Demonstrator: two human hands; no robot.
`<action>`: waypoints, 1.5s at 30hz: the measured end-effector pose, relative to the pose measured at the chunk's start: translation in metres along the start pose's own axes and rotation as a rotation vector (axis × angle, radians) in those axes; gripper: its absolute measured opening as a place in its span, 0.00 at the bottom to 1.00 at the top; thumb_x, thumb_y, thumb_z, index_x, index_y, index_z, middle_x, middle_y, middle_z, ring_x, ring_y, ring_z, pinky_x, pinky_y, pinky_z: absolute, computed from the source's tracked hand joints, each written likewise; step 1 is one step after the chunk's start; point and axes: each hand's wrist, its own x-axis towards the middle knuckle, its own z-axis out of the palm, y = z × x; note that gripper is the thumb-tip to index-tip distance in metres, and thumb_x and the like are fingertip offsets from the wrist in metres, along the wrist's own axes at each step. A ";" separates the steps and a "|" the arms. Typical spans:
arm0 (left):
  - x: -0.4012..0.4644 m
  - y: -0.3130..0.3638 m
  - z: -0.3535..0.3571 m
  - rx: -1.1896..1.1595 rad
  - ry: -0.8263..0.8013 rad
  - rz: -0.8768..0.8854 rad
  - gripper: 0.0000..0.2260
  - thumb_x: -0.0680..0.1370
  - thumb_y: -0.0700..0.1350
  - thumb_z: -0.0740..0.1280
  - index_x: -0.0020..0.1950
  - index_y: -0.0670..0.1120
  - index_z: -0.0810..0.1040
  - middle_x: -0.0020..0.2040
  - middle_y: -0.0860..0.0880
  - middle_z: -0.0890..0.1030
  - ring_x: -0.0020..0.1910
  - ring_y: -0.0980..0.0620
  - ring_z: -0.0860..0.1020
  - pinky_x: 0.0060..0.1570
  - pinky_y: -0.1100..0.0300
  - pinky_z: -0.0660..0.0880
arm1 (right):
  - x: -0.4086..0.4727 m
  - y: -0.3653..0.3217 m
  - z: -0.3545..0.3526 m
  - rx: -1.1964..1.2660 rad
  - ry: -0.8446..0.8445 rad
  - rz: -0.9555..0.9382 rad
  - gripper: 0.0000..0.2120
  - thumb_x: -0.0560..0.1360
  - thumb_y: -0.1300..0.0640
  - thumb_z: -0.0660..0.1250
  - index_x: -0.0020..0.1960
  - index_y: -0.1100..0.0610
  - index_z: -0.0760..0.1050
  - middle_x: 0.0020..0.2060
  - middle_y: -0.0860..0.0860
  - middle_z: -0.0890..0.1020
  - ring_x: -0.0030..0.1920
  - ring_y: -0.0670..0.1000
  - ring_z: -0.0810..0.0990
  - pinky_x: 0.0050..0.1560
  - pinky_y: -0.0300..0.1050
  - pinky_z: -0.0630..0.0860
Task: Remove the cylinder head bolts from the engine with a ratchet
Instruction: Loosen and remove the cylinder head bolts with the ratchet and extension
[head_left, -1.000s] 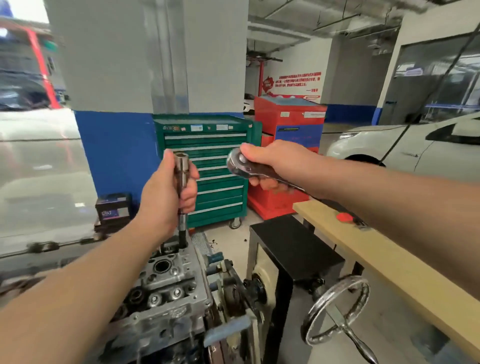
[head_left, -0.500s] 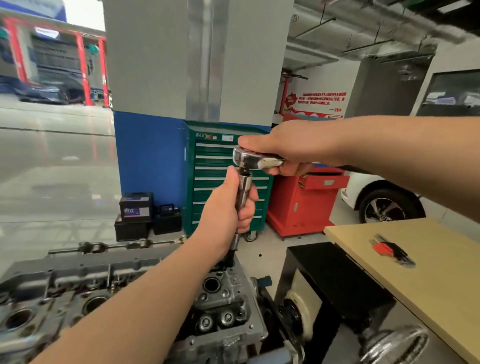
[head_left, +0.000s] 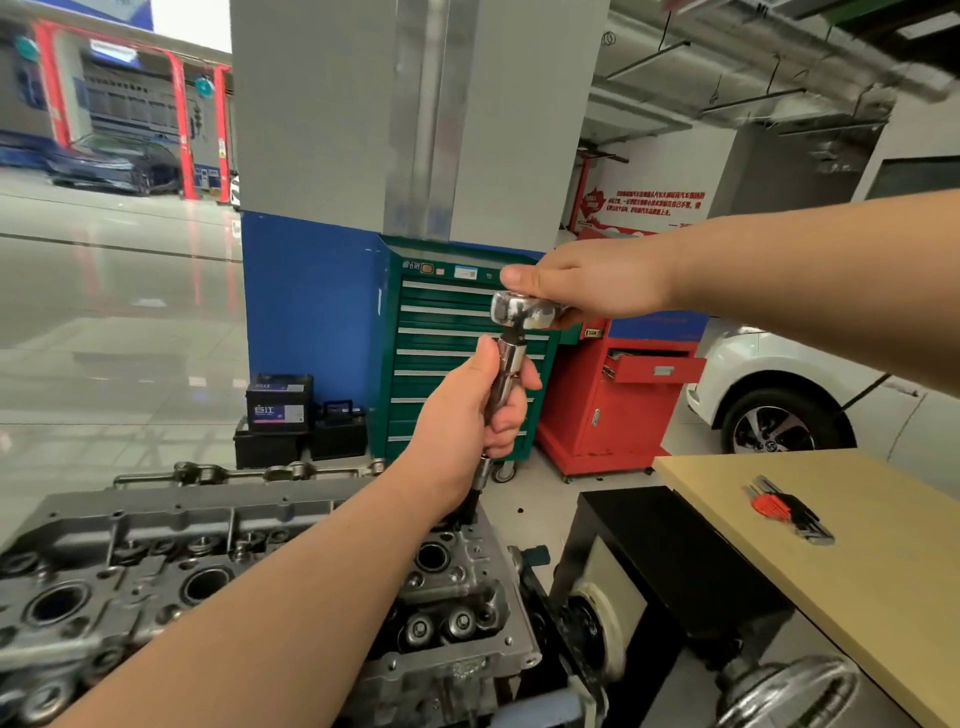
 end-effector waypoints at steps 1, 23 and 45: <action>0.000 0.000 0.000 -0.008 0.005 0.000 0.26 0.81 0.63 0.51 0.50 0.41 0.75 0.29 0.50 0.65 0.24 0.55 0.59 0.26 0.61 0.58 | -0.001 -0.001 0.000 -0.074 0.035 -0.020 0.26 0.85 0.39 0.47 0.35 0.51 0.65 0.25 0.40 0.71 0.26 0.37 0.70 0.34 0.32 0.69; 0.001 -0.002 0.001 -0.008 0.049 0.009 0.26 0.80 0.64 0.53 0.46 0.41 0.75 0.28 0.49 0.65 0.24 0.55 0.59 0.30 0.54 0.52 | 0.013 0.003 -0.026 0.072 -0.345 -0.058 0.33 0.76 0.34 0.61 0.55 0.66 0.79 0.45 0.56 0.78 0.44 0.52 0.74 0.48 0.44 0.72; -0.003 -0.008 -0.003 0.160 0.223 -0.106 0.38 0.72 0.79 0.48 0.28 0.45 0.71 0.24 0.45 0.69 0.23 0.48 0.65 0.31 0.54 0.68 | -0.009 -0.029 0.053 -0.387 0.442 -0.122 0.33 0.74 0.21 0.47 0.44 0.48 0.75 0.35 0.45 0.78 0.38 0.45 0.77 0.37 0.48 0.68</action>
